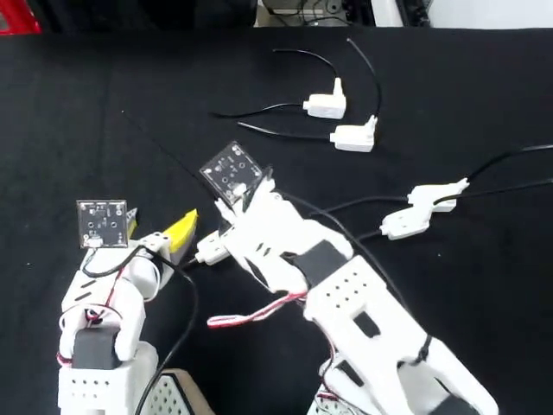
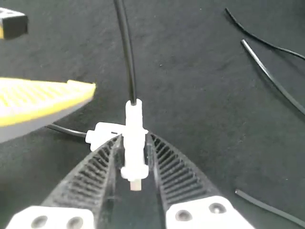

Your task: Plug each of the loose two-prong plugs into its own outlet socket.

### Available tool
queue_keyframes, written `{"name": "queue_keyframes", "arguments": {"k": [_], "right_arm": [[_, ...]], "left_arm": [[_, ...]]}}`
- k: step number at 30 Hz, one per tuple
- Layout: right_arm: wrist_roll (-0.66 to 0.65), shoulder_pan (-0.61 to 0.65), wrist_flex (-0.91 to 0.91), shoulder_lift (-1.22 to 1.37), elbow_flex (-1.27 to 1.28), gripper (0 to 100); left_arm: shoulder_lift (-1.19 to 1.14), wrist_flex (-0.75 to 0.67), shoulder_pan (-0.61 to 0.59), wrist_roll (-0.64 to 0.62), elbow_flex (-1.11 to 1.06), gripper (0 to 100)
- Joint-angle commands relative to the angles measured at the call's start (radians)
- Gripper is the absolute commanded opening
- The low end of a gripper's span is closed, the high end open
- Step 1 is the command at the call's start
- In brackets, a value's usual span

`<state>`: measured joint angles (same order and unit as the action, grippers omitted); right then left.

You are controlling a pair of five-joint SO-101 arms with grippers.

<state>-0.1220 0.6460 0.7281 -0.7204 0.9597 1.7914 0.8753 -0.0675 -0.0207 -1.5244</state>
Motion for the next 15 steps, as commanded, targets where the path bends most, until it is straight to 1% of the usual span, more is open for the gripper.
{"name": "queue_keyframes", "arguments": {"k": [1,5,7,12,15], "right_arm": [[-0.003,-0.014,0.000,-0.082,0.016,1.1],[-0.003,0.064,-0.003,-0.179,0.081,1.1],[-0.003,0.118,-0.018,-0.217,0.117,1.1],[-0.005,0.124,-0.117,-0.237,0.188,1.1],[-0.008,0.124,-0.133,-0.237,0.199,1.1]], "left_arm": [[0.008,-0.020,-0.024,-0.009,-0.005,34],[0.008,-0.084,-0.001,-0.081,-0.027,34],[0.008,-0.100,0.033,-0.091,-0.036,34],[0.008,-0.064,0.070,-0.100,-0.012,34],[0.008,-0.020,0.074,-0.101,0.019,34]]}}
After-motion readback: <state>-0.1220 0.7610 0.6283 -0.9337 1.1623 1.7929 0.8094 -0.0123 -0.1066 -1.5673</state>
